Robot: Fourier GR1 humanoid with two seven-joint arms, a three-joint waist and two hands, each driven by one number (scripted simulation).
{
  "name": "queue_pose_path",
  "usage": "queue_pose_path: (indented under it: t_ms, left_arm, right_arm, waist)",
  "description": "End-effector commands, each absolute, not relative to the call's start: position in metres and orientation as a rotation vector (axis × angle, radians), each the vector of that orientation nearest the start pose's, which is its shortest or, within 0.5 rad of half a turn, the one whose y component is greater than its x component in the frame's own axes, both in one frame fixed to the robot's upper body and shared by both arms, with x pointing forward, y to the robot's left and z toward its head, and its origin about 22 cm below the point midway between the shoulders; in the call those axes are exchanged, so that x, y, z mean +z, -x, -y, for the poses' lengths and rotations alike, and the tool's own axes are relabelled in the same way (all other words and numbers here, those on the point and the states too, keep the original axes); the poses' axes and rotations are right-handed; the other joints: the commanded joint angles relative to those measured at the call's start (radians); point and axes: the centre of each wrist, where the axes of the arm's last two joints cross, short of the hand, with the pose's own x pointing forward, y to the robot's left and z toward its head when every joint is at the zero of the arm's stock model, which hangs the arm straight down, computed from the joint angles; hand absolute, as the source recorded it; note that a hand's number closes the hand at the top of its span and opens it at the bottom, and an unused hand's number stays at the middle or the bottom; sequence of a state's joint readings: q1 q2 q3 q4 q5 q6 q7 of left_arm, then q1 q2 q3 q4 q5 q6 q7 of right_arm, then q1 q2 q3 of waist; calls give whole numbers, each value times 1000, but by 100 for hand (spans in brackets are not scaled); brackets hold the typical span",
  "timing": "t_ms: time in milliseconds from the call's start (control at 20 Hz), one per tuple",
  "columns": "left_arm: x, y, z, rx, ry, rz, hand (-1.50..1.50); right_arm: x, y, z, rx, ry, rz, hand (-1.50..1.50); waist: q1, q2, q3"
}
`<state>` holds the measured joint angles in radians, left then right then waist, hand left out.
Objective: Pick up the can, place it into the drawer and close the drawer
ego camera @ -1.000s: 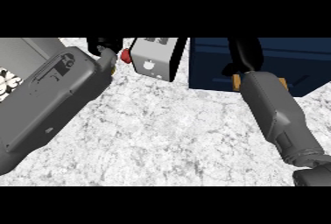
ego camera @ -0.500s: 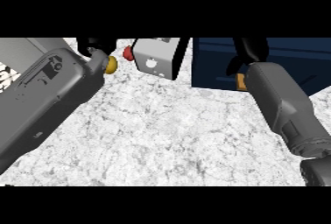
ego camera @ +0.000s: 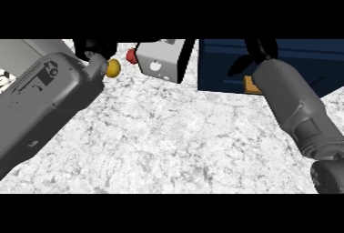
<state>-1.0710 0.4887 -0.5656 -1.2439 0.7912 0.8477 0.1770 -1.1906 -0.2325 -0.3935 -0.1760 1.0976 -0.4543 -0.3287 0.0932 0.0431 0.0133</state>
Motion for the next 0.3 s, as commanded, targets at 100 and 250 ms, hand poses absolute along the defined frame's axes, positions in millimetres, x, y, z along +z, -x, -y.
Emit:
queue_pose_path:
  t_ms: [100,250]
  left_arm:
    - [224,-375,-124,130,-16,1716,-150]
    - [221,-375,-124,146,-23,1716,-150]
  right_arm:
    - [126,-474,190,529,704,1850,-150]
    - [113,-471,186,522,674,1857,-150]
  waist:
    - [20,-9,-8]
    - [7,-8,-9]
